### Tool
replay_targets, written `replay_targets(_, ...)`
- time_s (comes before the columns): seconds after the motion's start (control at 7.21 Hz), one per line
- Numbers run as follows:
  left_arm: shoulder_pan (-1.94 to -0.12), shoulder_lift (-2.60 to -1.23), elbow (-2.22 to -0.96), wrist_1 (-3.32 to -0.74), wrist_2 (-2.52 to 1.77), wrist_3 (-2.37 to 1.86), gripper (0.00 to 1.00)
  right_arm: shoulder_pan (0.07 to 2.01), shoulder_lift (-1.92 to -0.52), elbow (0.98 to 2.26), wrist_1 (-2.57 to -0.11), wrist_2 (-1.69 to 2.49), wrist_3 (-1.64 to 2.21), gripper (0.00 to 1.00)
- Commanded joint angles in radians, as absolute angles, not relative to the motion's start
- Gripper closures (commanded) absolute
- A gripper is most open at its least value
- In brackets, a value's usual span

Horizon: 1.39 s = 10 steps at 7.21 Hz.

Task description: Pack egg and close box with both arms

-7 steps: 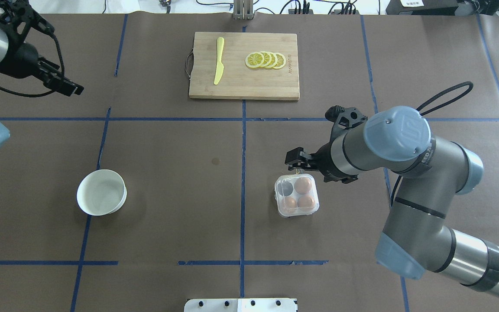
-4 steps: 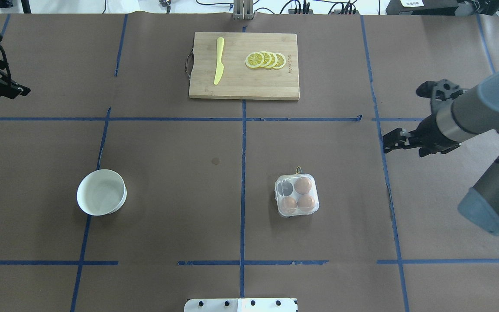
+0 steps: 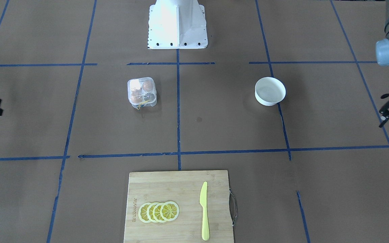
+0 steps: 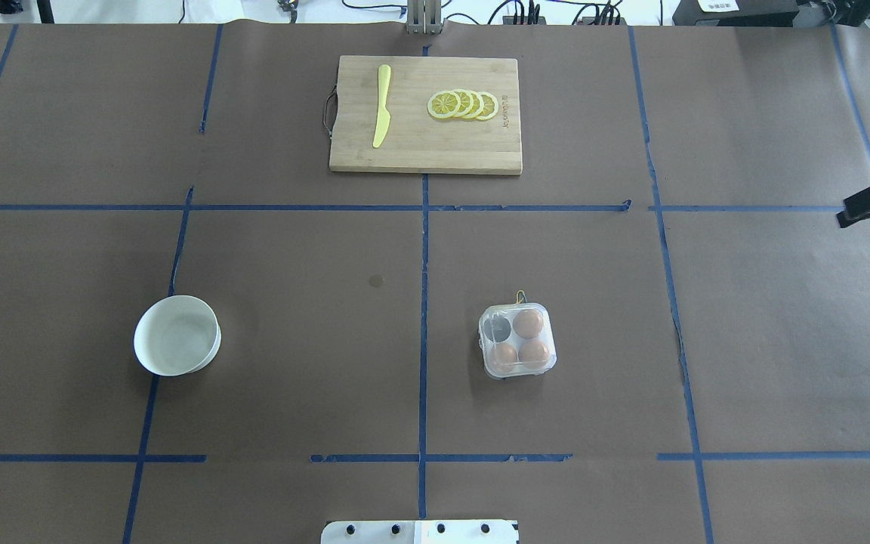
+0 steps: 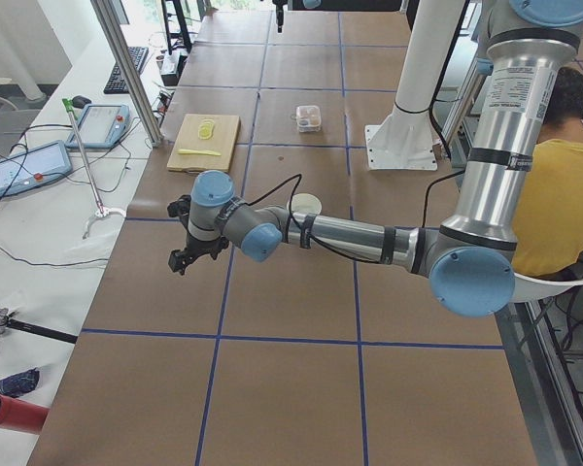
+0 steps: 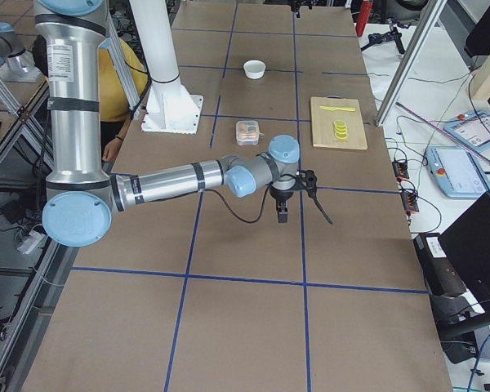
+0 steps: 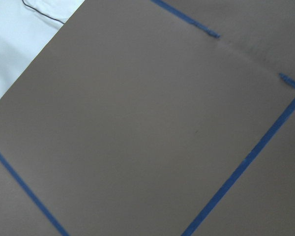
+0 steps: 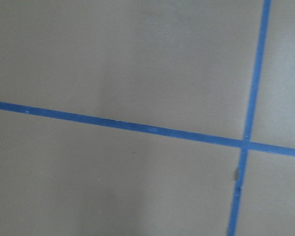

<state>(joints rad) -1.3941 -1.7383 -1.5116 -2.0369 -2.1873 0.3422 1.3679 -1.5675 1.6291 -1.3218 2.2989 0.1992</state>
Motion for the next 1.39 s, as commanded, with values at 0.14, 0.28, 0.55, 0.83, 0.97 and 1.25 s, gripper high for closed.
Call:
replay_targets(0.14, -1.534, -1.787, -1.525, -1.734, -2.218, 0.425, 0.00, 1.535, -1.461, 1.555, -1.556, 2.315, -0.125, 0.00)
replay_targets(0.28, -1.555, -1.813, -1.540, -1.600, -2.261, 0.417, 0.00, 1.536, -1.456, 1.557, -1.571, 2.316, -0.130, 0.00)
replay_targets(0.55, -1.565, -1.771, -1.598, -1.490, -2.381, 0.199, 0.00, 1.536, -1.456, 1.560, -1.568, 2.361, -0.129, 0.00)
replay_targets(0.83, -1.563, -1.753, -1.612, -1.494, -2.339, 0.198, 0.00, 1.534, -1.460, 1.527, -1.559, 2.359, -0.117, 0.00)
replay_targets(0.97, -1.565, -1.753, -1.629, -1.494, -2.338, 0.199, 0.00, 1.535, -1.460, 1.531, -1.555, 2.359, -0.117, 0.00)
replay_targets(1.25, -1.560, -1.746, -1.631, -1.534, -2.336, 0.199, 0.00, 1.534, -1.491, 1.513, -1.488, 2.358, -0.118, 0.00)
